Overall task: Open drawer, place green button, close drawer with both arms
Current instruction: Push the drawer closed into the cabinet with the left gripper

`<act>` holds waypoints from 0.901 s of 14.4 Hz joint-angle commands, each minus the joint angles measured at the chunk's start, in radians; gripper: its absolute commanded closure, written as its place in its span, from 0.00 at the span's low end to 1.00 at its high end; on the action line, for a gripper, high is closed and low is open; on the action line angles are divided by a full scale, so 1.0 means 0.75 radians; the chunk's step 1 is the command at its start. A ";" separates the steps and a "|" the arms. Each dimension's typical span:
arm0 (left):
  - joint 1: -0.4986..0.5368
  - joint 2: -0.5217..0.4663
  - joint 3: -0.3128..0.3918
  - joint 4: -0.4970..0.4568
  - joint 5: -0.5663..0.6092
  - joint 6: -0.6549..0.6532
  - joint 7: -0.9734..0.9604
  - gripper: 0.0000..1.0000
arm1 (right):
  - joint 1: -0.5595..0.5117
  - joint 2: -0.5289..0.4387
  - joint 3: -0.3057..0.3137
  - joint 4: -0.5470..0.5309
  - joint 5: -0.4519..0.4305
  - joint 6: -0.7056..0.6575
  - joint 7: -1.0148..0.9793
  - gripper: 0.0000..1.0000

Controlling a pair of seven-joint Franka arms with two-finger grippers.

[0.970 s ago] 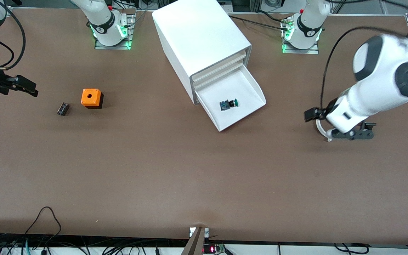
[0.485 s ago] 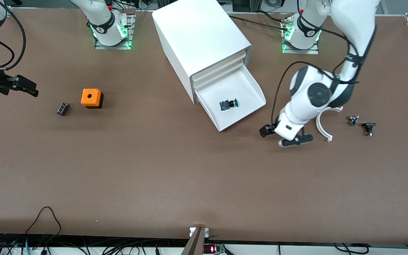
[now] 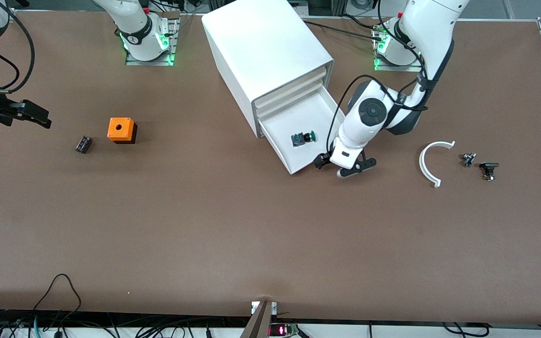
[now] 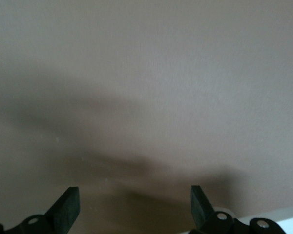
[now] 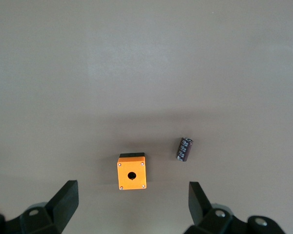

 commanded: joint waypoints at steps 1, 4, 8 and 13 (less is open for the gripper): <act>-0.074 -0.017 0.012 -0.014 0.032 0.014 -0.176 0.00 | 0.000 0.001 -0.002 0.011 0.024 -0.008 0.005 0.00; -0.139 -0.023 -0.035 -0.036 0.034 -0.004 -0.276 0.00 | 0.000 0.001 -0.002 0.013 0.024 -0.010 0.001 0.00; -0.142 -0.038 -0.172 -0.069 0.034 -0.023 -0.454 0.00 | 0.000 0.001 -0.002 0.015 0.024 -0.010 -0.003 0.00; -0.138 -0.064 -0.262 -0.075 0.034 -0.080 -0.608 0.00 | 0.000 0.001 -0.002 0.019 0.024 -0.010 -0.005 0.00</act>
